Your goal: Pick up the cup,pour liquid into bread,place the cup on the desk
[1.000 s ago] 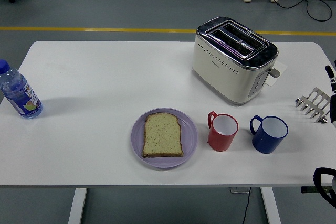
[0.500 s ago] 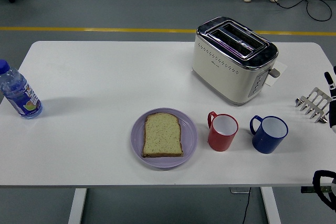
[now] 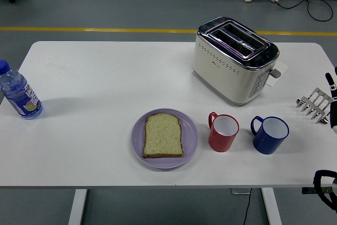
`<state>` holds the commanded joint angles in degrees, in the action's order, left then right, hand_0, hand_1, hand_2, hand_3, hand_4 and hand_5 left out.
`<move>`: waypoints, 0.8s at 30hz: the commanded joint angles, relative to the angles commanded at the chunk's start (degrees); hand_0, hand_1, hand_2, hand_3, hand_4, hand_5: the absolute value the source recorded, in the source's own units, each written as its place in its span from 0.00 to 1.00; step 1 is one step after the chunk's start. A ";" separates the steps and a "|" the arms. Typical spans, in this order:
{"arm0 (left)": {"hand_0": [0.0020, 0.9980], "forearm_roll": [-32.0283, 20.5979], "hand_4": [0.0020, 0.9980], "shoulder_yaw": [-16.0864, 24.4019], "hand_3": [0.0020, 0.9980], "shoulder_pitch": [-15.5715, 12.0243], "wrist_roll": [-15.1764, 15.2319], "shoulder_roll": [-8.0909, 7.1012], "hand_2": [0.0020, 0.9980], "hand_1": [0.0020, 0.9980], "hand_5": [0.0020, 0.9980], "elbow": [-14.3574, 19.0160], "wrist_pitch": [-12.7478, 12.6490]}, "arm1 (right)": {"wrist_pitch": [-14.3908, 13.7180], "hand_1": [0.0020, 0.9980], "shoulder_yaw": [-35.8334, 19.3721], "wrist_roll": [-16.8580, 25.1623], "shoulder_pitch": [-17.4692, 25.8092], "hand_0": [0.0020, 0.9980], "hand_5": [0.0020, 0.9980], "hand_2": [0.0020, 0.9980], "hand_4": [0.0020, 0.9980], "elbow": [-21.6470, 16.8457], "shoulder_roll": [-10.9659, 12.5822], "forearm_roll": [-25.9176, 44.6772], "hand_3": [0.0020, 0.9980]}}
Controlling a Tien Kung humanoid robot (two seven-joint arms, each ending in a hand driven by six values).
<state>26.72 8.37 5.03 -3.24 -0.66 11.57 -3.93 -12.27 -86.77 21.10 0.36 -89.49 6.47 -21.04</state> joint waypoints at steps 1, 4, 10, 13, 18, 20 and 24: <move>0.64 0.04 0.33 0.14 0.56 0.08 0.00 -0.01 0.66 0.65 0.84 0.00 0.00 | -0.02 0.59 0.01 0.02 -0.10 0.64 0.32 0.67 0.66 -0.01 0.00 0.01 0.64; 0.64 0.16 0.32 0.57 0.56 0.30 0.01 -0.04 0.66 0.65 0.84 0.00 -0.01 | -0.11 0.59 0.05 0.09 -0.36 0.63 0.31 0.66 0.65 -0.01 0.00 0.07 0.63; 0.64 0.40 0.32 1.10 0.56 0.69 0.02 -0.10 0.66 0.65 0.84 0.03 0.00 | -0.16 0.58 -0.07 0.22 -0.64 0.62 0.31 0.66 0.65 0.04 -0.03 0.30 0.63; 0.64 0.50 0.32 1.31 0.56 0.88 0.02 -0.13 0.66 0.65 0.84 0.04 0.01 | -0.23 0.58 -0.14 0.28 -0.78 0.62 0.31 0.66 0.65 0.08 -0.04 0.39 0.63; 0.64 0.55 0.32 1.52 0.56 1.05 0.01 -0.13 0.66 0.65 0.84 0.04 0.01 | -0.33 0.57 -0.18 0.32 -0.87 0.61 0.30 0.66 0.65 0.19 -0.09 0.51 0.63; 0.64 0.63 0.32 1.60 0.56 1.14 0.02 -0.12 0.66 0.65 0.84 0.04 0.01 | -0.36 0.57 -0.15 0.34 -0.89 0.61 0.30 0.66 0.65 0.28 -0.15 0.61 0.63; 0.64 0.67 0.32 1.67 0.56 1.20 0.02 -0.08 0.66 0.65 0.84 0.03 0.01 | -0.58 0.57 -0.14 0.34 -0.93 0.60 0.30 0.66 0.65 0.35 -0.17 0.74 0.63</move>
<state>27.39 10.04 6.24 -3.22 -0.74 11.59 -3.93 -12.86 -86.91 21.43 -0.57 -89.14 6.30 -20.30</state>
